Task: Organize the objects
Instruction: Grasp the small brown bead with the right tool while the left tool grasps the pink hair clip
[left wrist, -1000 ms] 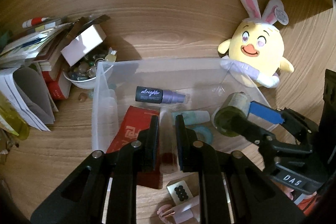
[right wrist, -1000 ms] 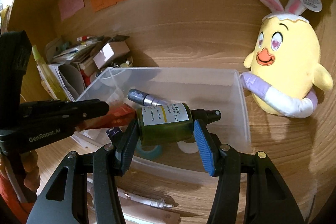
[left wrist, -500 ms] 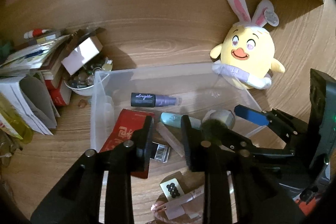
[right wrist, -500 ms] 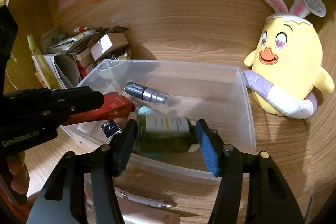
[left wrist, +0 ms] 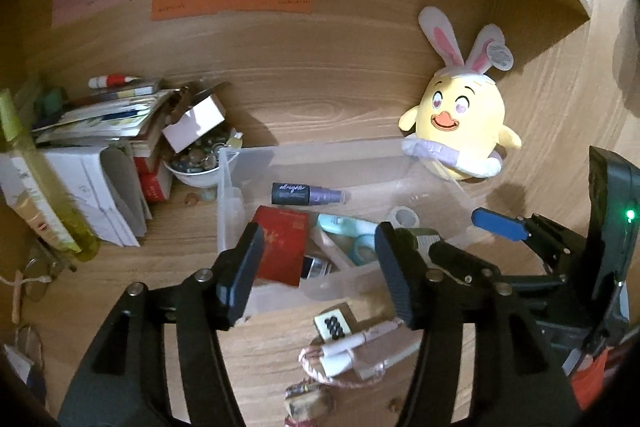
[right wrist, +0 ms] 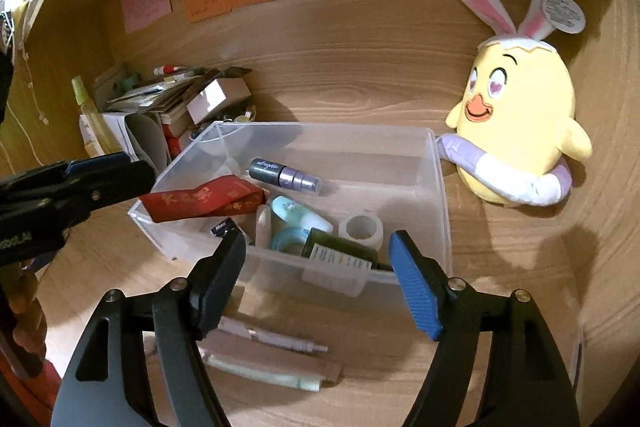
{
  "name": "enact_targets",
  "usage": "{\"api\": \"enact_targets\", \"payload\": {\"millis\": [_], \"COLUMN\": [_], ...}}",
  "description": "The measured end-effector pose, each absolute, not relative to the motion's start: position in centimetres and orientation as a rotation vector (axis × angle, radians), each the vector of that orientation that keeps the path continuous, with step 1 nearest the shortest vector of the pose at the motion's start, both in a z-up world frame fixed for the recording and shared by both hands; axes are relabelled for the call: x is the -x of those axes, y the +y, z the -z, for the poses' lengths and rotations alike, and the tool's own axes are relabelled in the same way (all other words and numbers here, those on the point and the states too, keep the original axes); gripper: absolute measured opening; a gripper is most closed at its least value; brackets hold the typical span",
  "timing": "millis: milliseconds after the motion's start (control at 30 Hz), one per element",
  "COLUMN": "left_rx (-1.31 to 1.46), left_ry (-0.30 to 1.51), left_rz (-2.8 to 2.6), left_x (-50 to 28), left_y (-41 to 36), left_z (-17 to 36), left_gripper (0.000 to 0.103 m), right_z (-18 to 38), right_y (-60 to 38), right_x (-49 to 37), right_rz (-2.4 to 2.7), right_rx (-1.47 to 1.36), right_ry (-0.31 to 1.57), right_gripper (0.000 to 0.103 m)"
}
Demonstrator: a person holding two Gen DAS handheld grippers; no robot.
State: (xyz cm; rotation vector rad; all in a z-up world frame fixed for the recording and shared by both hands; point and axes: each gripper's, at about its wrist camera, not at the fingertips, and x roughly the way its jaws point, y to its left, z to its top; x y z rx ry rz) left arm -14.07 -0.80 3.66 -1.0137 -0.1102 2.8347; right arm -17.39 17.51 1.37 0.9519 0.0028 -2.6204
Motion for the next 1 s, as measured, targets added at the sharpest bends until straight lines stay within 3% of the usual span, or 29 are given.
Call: {"api": "enact_targets", "payload": {"millis": [467,1000], "left_rx": [1.143,1.348], "left_ry": [-0.146,-0.163], "left_rz": [-2.813,-2.740], "left_x": [10.2,7.9], "left_y": [-2.3,-4.1], "left_z": [0.1,5.6], "left_gripper": [0.065,0.065], "right_z": [-0.8,4.0], "right_y": [18.5,19.8], "right_x": [13.3,12.0], "right_rz": [2.660,2.611], "right_rx": [-0.963,-1.178], "right_ry": [-0.002,-0.052], "right_gripper": [0.077,0.077]}}
